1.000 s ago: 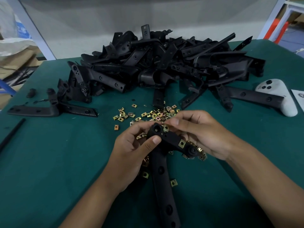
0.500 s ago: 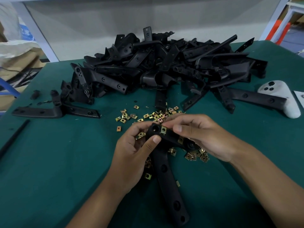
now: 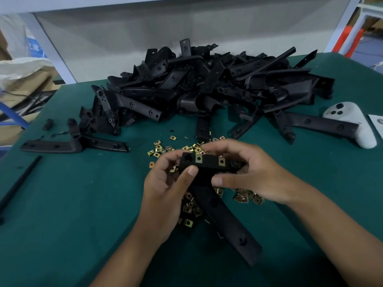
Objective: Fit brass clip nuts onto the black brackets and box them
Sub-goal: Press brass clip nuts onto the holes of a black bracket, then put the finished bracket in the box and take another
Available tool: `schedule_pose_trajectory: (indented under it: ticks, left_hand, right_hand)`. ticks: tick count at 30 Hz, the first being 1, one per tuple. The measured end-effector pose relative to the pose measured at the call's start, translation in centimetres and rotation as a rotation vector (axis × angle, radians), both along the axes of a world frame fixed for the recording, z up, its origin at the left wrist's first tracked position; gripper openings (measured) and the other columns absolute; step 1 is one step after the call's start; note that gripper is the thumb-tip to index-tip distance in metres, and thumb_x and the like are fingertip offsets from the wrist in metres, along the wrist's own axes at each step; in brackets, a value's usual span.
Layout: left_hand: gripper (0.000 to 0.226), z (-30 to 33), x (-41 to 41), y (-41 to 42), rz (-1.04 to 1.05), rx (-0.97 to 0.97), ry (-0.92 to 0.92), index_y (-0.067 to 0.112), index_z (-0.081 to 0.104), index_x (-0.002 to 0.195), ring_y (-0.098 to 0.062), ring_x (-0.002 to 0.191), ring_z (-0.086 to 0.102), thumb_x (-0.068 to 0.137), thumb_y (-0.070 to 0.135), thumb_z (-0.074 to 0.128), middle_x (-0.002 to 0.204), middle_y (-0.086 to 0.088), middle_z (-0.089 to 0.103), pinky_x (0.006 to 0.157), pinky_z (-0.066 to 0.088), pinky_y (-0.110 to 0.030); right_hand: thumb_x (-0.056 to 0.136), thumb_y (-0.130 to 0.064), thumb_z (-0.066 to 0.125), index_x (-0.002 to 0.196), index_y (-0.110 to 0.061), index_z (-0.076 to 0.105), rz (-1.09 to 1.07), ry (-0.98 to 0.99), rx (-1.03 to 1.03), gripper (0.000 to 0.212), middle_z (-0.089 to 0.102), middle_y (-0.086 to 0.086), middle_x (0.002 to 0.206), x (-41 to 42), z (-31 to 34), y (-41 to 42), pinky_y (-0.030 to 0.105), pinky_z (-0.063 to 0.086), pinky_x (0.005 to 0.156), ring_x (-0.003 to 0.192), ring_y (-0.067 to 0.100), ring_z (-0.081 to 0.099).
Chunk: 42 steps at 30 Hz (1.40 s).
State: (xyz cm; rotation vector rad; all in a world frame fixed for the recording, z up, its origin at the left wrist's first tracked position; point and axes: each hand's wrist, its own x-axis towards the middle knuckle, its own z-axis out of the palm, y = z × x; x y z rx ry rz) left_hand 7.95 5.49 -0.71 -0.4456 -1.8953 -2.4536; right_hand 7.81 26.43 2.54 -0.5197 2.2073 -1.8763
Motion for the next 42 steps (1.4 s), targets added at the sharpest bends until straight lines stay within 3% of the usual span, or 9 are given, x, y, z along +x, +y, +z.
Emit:
schedule_pose_trajectory:
  ticks: [7, 12, 16, 19, 22, 35, 37, 39, 42]
  left_hand:
    - [0.024, 0.8, 0.4, -0.6, 0.008, 0.110, -0.037, 0.023, 0.069, 0.108, -0.017, 0.101, 0.068, 0.087, 0.033, 0.075, 0.109, -0.002, 0.071, 0.083, 0.057, -0.027]
    - [0.022, 2.1, 2.8, 1.2, 0.086, -0.263, 0.064, 0.044, 0.065, 0.103, -0.008, 0.070, 0.060, 0.081, 0.046, 0.069, 0.083, 0.010, 0.064, 0.063, 0.051, -0.024]
    - [0.020, 3.6, 5.5, 5.1, -0.121, -0.590, 0.329, 0.051, 0.056, 0.104, 0.005, 0.116, 0.053, 0.085, 0.055, 0.060, 0.115, 0.030, 0.055, 0.093, 0.042, -0.021]
    - [0.019, 4.1, 7.8, 9.8, -0.189, -0.791, 0.591, 0.049, 0.052, 0.104, 0.009, 0.124, 0.040, 0.087, 0.057, 0.055, 0.126, 0.032, 0.045, 0.102, 0.031, -0.021]
    - [0.021, 4.1, 11.2, 15.4, -0.297, -0.745, 0.727, 0.043, 0.057, 0.105, 0.004, 0.122, 0.039, 0.087, 0.053, 0.057, 0.126, 0.022, 0.048, 0.105, 0.021, -0.009]
    - [0.027, 1.8, 20.9, 29.9, -0.646, -0.615, 0.869, 0.047, 0.053, 0.108, 0.000, 0.123, 0.039, 0.085, 0.050, 0.067, 0.127, 0.029, 0.042, 0.098, 0.034, -0.020]
    - [0.048, 1.7, 21.2, 30.2, -0.681, -0.643, 0.866, 0.048, 0.049, 0.127, 0.000, 0.128, 0.034, 0.083, 0.053, 0.067, 0.137, 0.027, 0.038, 0.105, 0.033, -0.027]
    - [0.082, 1.4, 21.0, 29.5, -0.706, -0.708, 0.832, 0.051, 0.020, 0.152, -0.006, 0.141, 0.023, 0.083, 0.067, 0.060, 0.154, 0.021, 0.023, 0.111, 0.026, -0.033]
    - [0.091, 1.1, 19.5, 27.2, -0.619, -0.771, 0.791, 0.049, -0.010, 0.156, -0.008, 0.151, 0.004, 0.088, 0.081, 0.041, 0.165, 0.021, 0.000, 0.116, 0.012, -0.038]
  right_hand:
    - [0.071, -0.052, 0.083, 0.095, -0.036, 0.073, -0.258, 0.245, 0.219, 0.030, 0.071, -0.013, 0.087, 0.7, 1.9, 1.4, 0.022, 0.051, 0.070, 0.077, 0.003, 0.064]
    - [0.082, -0.043, 0.080, 0.104, -0.031, 0.074, -0.345, 0.451, 0.362, 0.027, 0.063, -0.014, 0.110, 4.9, 3.6, 3.9, 0.020, 0.049, 0.085, 0.091, 0.012, 0.065]
    - [0.085, -0.046, 0.076, 0.106, -0.033, 0.073, -0.567, 0.486, 0.491, 0.025, 0.056, -0.016, 0.122, 12.7, 3.9, 8.8, 0.015, 0.042, 0.090, 0.100, 0.011, 0.062]
    - [0.083, -0.045, 0.077, 0.107, -0.029, 0.075, -0.771, 0.467, 0.591, 0.028, 0.055, -0.010, 0.124, 20.2, 3.1, 12.3, 0.020, 0.043, 0.092, 0.106, 0.013, 0.061]
    - [0.082, -0.044, 0.081, 0.107, -0.026, 0.075, -0.944, 0.410, 0.649, 0.031, 0.055, -0.010, 0.125, 27.6, 2.3, 15.2, 0.024, 0.047, 0.091, 0.101, 0.015, 0.063]
    - [0.091, -0.051, 0.069, 0.114, -0.039, 0.067, -1.347, 0.185, 0.876, 0.026, 0.050, -0.015, 0.127, 43.7, 1.5, 21.1, 0.010, 0.041, 0.089, 0.110, 0.006, 0.057]
    - [0.085, -0.044, 0.075, 0.120, -0.044, 0.062, -1.354, 0.119, 0.897, 0.037, 0.046, -0.018, 0.130, 44.2, 1.1, 21.4, 0.009, 0.042, 0.088, 0.110, 0.003, 0.054]
    - [0.080, -0.032, 0.083, 0.134, -0.058, 0.042, -1.320, -0.002, 0.917, 0.072, 0.036, -0.027, 0.138, 44.2, 0.3, 21.7, 0.005, 0.042, 0.088, 0.120, -0.005, 0.046]
    - [0.076, -0.037, 0.086, 0.141, -0.066, 0.024, -1.311, -0.119, 0.985, 0.095, 0.026, -0.035, 0.143, 43.7, -1.0, 21.9, 0.021, 0.033, 0.105, 0.132, -0.005, 0.032]
